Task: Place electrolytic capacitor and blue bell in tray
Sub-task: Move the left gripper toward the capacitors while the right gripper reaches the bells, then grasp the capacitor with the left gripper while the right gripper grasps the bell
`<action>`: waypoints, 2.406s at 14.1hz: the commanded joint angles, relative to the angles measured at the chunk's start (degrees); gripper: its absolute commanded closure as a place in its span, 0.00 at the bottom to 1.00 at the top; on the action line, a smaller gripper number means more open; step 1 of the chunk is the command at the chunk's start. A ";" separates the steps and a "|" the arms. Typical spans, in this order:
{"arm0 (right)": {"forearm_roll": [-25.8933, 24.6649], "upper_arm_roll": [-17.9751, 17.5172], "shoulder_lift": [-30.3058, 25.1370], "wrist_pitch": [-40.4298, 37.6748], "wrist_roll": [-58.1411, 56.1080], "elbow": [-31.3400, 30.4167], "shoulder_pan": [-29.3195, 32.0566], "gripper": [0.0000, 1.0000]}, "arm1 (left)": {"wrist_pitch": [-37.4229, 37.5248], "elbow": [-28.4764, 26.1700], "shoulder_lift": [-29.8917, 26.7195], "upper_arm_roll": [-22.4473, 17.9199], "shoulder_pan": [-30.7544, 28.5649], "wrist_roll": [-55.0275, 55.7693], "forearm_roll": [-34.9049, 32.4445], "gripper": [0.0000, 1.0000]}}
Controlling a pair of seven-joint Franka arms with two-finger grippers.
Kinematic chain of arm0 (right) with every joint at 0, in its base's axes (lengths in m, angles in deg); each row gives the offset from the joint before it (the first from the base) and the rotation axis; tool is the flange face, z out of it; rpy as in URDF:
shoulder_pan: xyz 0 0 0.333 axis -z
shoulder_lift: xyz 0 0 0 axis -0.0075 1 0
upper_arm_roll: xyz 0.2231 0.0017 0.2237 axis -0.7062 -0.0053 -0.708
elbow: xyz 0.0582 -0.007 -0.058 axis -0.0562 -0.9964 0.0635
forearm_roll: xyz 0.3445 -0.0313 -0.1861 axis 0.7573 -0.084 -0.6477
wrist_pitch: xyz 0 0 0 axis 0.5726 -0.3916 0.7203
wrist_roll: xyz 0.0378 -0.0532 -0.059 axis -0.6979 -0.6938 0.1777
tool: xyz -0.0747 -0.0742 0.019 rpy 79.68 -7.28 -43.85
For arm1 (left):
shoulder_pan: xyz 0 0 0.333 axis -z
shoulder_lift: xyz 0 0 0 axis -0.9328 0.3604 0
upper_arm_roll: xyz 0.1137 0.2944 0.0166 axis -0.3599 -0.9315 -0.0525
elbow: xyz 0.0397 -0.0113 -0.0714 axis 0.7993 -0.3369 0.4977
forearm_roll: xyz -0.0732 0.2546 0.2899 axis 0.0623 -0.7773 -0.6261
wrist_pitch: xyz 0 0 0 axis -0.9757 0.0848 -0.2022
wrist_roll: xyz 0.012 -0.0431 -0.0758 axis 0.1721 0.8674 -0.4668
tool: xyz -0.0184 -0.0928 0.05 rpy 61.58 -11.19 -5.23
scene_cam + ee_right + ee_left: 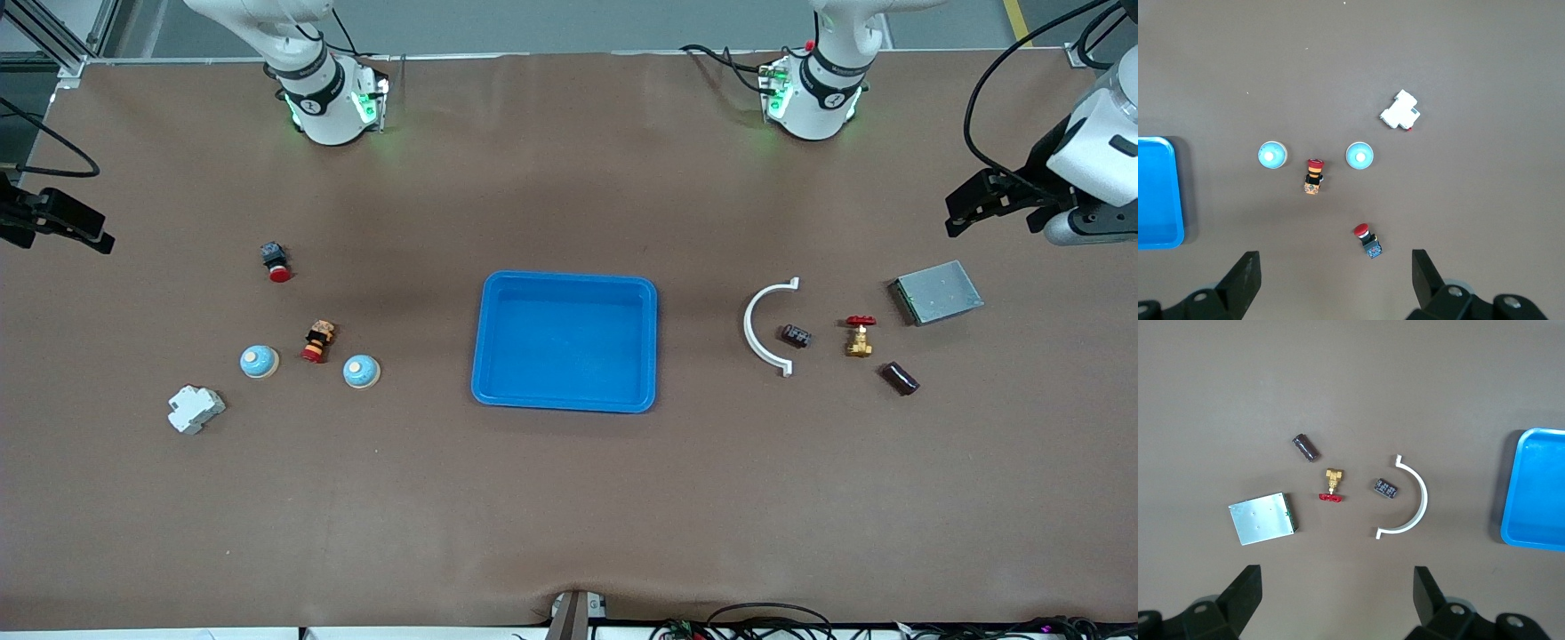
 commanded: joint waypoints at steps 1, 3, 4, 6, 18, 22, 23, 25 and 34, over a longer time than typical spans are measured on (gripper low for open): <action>0.63 -0.62 0.71 -0.09 -0.02 1.10 1.02 0.00 | 0.90 1.30 0.69 0.03 -0.13 -0.35 -0.27 0.00; 0.63 -0.70 0.79 -0.09 -0.02 1.10 1.02 0.00 | 0.90 1.30 0.69 0.03 -0.13 -0.35 -0.27 0.00; 0.63 -0.70 0.71 -0.09 -0.02 1.10 1.02 0.00 | 1.34 1.39 0.69 0.03 -0.30 -0.44 0.25 0.00; 0.63 -0.62 0.71 -0.09 -0.02 1.10 1.02 0.00 | 1.78 1.30 0.69 0.03 -0.22 -0.35 0.35 0.00; 0.98 -0.70 0.71 -0.18 0.06 1.54 1.02 0.00 | 8.10 0.34 5.35 -0.15 -0.30 1.05 -0.01 0.00; 1.06 -0.70 0.79 -0.18 0.77 1.54 1.02 0.00 | 3.38 -3.96 5.79 -0.06 -0.83 5.96 1.83 0.00; 0.98 -0.70 1.23 -0.18 0.59 1.45 0.84 0.00 | 1.71 -5.19 5.70 -0.15 -0.74 8.59 2.97 0.00; 1.07 -0.70 1.94 -0.36 0.59 1.27 0.40 0.00 | -0.84 -7.30 6.05 -0.06 -0.74 13.86 3.25 0.00; 1.07 -1.06 10.54 0.68 11.47 0.57 -10.84 0.00 | -25.01 -21.90 11.48 0.20 -1.45 29.94 4.74 0.00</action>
